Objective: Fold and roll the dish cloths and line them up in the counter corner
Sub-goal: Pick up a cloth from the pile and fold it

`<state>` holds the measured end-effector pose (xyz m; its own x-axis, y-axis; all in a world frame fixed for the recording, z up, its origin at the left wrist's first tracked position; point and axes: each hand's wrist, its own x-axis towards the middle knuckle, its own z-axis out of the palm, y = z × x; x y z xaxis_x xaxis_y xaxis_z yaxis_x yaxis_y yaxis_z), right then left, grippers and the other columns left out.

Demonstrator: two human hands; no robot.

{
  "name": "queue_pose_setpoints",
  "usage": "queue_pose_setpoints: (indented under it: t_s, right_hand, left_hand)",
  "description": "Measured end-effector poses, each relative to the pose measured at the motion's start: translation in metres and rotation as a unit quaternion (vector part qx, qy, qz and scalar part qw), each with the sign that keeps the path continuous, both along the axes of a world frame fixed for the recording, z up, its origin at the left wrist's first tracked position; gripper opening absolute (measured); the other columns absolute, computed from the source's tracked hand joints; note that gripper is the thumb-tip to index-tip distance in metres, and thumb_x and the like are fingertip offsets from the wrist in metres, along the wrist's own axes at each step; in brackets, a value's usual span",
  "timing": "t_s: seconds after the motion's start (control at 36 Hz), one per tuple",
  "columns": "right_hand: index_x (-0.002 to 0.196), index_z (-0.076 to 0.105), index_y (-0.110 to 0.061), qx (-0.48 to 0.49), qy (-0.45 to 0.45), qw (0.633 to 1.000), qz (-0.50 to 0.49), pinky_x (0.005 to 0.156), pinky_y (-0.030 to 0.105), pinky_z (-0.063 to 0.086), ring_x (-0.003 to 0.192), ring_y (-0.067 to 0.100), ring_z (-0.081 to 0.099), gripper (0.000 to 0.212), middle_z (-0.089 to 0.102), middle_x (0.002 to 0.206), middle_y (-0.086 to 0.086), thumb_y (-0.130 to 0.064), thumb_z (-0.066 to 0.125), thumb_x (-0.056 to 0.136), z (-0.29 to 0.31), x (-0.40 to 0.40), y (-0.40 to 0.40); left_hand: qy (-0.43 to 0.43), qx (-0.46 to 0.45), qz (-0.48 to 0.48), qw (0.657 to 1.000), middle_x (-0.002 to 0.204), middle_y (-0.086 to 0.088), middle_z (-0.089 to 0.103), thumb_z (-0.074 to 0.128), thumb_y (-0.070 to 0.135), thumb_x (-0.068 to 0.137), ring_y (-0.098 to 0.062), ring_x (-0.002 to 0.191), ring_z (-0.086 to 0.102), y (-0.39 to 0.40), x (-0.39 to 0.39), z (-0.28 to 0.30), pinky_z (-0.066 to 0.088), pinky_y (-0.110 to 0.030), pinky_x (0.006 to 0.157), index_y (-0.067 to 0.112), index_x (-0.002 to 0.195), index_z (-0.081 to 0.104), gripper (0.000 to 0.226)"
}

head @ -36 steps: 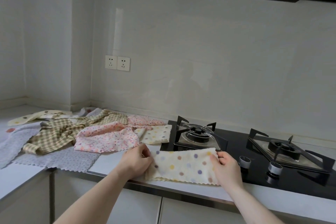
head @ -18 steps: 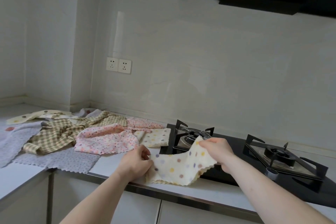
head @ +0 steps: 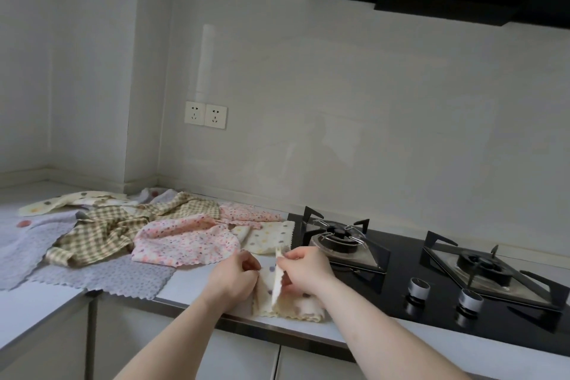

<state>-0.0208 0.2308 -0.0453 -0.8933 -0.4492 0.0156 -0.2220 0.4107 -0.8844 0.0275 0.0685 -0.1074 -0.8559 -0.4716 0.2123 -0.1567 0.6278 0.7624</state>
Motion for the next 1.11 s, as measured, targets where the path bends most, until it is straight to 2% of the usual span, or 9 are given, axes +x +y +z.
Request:
queue_pose_setpoints:
  t_s: [0.08,0.25,0.36,0.5,0.69,0.78,0.92,1.03,1.11]
  right_hand:
    - [0.1,0.073,-0.016,-0.016,-0.017,0.999,0.028,0.063,0.032,0.063,0.065,0.015,0.072,0.01,0.075,0.093,0.009,-0.021,0.069,0.093,-0.007,0.005,0.0]
    - [0.089,0.07,-0.031,-0.082,0.206,0.972,-0.07,0.05,0.025,0.055,0.07,0.006,0.069,0.008,0.07,0.088,-0.016,-0.025,0.067,0.093,-0.025,-0.009,0.024]
    - [0.097,0.062,-0.036,-0.005,0.244,0.962,-0.126,0.07,0.026,0.053,0.079,0.002,0.062,0.008,0.066,0.094,-0.02,-0.038,0.067,0.091,-0.045,-0.023,0.045]
    - [0.129,0.056,-0.032,0.046,0.181,0.971,-0.146,0.096,0.037,0.05,0.106,0.009,0.06,0.044,0.065,0.111,-0.017,-0.058,0.052,0.094,-0.061,-0.039,0.044]
    - [0.139,0.053,-0.036,0.127,0.216,0.961,-0.121,0.109,0.038,0.033,0.126,0.016,0.052,0.047,0.065,0.127,-0.019,-0.059,0.041,0.099,-0.058,-0.035,0.042]
    - [0.135,0.054,-0.039,0.115,0.205,0.968,-0.092,0.105,0.038,0.041,0.117,0.013,0.058,0.043,0.066,0.121,-0.022,-0.054,0.052,0.095,-0.059,-0.036,0.044]
    - [0.128,0.059,-0.043,0.008,0.167,0.984,-0.053,0.066,0.026,0.049,0.064,0.001,0.056,0.043,0.069,0.101,-0.02,-0.041,0.07,0.087,-0.061,-0.039,0.046]
    - [0.116,0.061,-0.05,-0.043,0.162,0.985,-0.047,0.069,0.035,0.053,0.058,0.006,0.046,0.041,0.07,0.098,-0.017,-0.031,0.075,0.082,-0.063,-0.041,0.047]
    - [0.11,0.07,-0.043,-0.059,0.169,0.983,-0.044,0.056,0.022,0.046,0.052,0.002,0.047,0.032,0.068,0.085,-0.016,-0.023,0.073,0.085,-0.064,-0.042,0.049]
  left_hand:
    - [0.01,0.0,0.006,1.0,0.09,0.01,0.07,0.056,0.014,0.083,-0.012,0.09,0.063,-0.001,0.0,0.0,0.051,-0.028,0.078,0.03,0.089,0.066,0.019]
    - [0.033,0.005,0.022,0.999,0.091,0.01,0.07,0.055,0.027,0.093,-0.009,0.086,0.061,0.0,-0.002,-0.001,0.046,-0.026,0.071,0.028,0.092,0.066,0.012]
    - [0.025,0.007,0.029,0.999,0.093,0.013,0.068,0.054,0.049,0.096,-0.009,0.088,0.061,0.0,-0.003,-0.001,0.048,-0.03,0.079,0.03,0.098,0.064,0.022]
    - [-0.04,-0.033,0.012,0.999,0.113,0.009,0.069,0.051,0.071,0.087,-0.016,0.105,0.061,0.003,-0.01,0.002,0.049,-0.035,0.097,0.033,0.117,0.062,0.05]
    - [-0.088,-0.09,0.015,0.992,0.116,0.005,0.069,0.053,0.066,0.081,-0.02,0.107,0.058,0.007,-0.018,0.007,0.042,-0.04,0.104,0.034,0.115,0.065,0.048]
    - [-0.082,-0.065,-0.004,0.994,0.11,0.002,0.068,0.061,0.057,0.083,-0.019,0.1,0.059,0.005,-0.016,0.007,0.046,-0.034,0.091,0.029,0.107,0.065,0.038]
    - [-0.01,0.016,-0.053,0.998,0.08,0.003,0.068,0.065,0.043,0.082,-0.017,0.079,0.063,0.003,-0.011,0.006,0.051,-0.035,0.076,0.021,0.084,0.064,0.023]
    - [0.017,0.037,-0.066,0.997,0.085,0.004,0.073,0.07,0.036,0.081,-0.017,0.084,0.068,0.004,-0.011,0.004,0.056,-0.036,0.08,0.025,0.09,0.067,0.015]
    - [0.023,0.038,-0.056,0.997,0.083,0.005,0.074,0.074,0.035,0.08,-0.013,0.081,0.07,0.006,-0.01,0.004,0.057,-0.029,0.073,0.028,0.095,0.072,0.016]
